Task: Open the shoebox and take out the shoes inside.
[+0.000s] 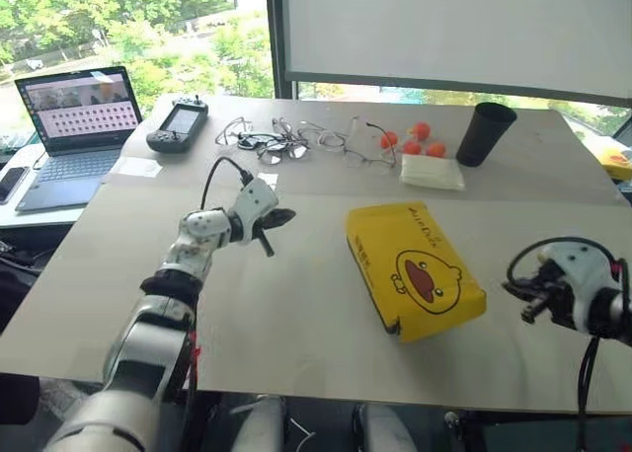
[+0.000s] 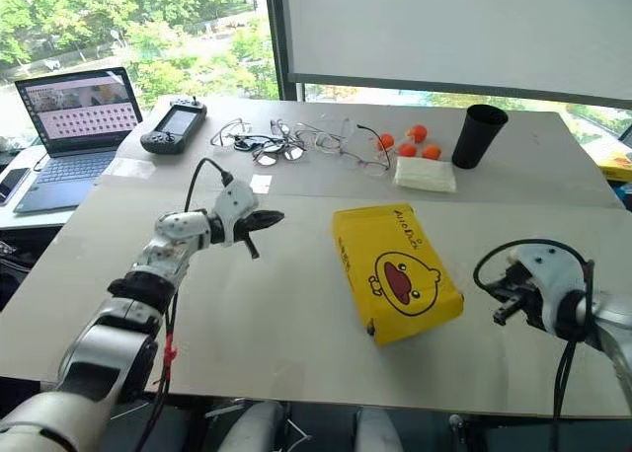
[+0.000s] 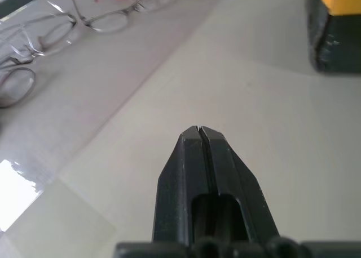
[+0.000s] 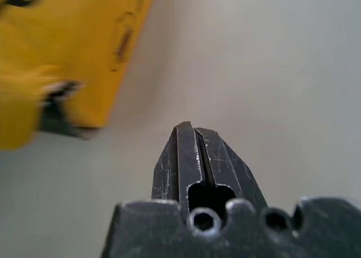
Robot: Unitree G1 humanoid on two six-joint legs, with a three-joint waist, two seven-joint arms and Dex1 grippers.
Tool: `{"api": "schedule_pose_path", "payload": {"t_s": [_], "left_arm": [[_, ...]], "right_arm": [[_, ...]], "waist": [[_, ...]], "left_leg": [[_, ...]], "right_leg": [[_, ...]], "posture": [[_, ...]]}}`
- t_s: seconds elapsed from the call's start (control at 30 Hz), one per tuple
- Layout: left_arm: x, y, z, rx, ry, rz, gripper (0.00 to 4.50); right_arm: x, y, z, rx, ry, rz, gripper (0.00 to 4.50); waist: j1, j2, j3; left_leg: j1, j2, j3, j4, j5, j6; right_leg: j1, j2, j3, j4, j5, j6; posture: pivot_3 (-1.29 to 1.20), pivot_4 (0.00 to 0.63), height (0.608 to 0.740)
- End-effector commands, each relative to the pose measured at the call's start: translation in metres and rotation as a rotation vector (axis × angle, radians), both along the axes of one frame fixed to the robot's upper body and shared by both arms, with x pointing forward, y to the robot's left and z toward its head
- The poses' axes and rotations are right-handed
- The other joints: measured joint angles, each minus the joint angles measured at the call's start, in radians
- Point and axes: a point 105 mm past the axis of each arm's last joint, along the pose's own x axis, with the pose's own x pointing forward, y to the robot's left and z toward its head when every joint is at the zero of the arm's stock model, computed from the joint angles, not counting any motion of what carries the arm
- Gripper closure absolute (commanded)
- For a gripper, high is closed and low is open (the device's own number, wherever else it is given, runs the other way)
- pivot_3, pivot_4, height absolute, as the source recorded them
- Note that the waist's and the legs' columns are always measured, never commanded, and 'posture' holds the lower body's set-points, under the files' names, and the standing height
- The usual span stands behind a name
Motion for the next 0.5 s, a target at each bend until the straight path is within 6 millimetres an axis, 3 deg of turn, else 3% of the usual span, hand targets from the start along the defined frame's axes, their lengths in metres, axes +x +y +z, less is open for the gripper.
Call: {"api": "schedule_pose_path", "payload": {"t_s": [0.03,0.13,0.37,0.5], "left_arm": [[0.011,-0.03,0.018,-0.007,-0.064,-0.021,4.5],[0.01,-0.059,0.007,0.063,-0.054,-0.061,4.5],[-0.011,-0.104,-0.02,0.223,-0.089,-0.23,4.5],[-0.023,-0.128,-0.018,0.196,-0.09,-0.316,4.5]], "right_arm": [[-0.027,0.032,0.01,0.087,0.046,0.116,4.44],[-0.04,0.048,0.008,0.15,0.061,0.142,4.44],[-0.06,0.059,0.003,0.207,0.081,0.127,4.44],[-0.047,0.05,0.004,0.192,0.014,0.07,4.44]], "waist": [[0.001,-0.001,0.0],[0.002,-0.001,0.0],[0.0,-0.001,0.0],[0.001,-0.001,0.0]], "left_leg": [[-0.001,0.0,0.0,0.001,0.0,0.001],[-0.004,0.0,-0.001,0.003,-0.001,0.001],[-0.005,-0.001,0.001,0.006,-0.002,0.002],[-0.005,-0.001,0.001,0.006,-0.002,0.002]], "right_leg": [[0.0,0.0,0.0,-0.001,0.0,0.001],[0.0,0.0,-0.001,-0.003,0.001,0.003],[-0.001,-0.001,0.001,-0.002,0.002,0.005],[0.0,-0.001,0.001,-0.002,0.002,0.005]], "posture": [[0.0,0.15,0.74],[0.0,0.15,0.74],[0.0,0.15,0.74],[0.0,0.15,0.74]]}}
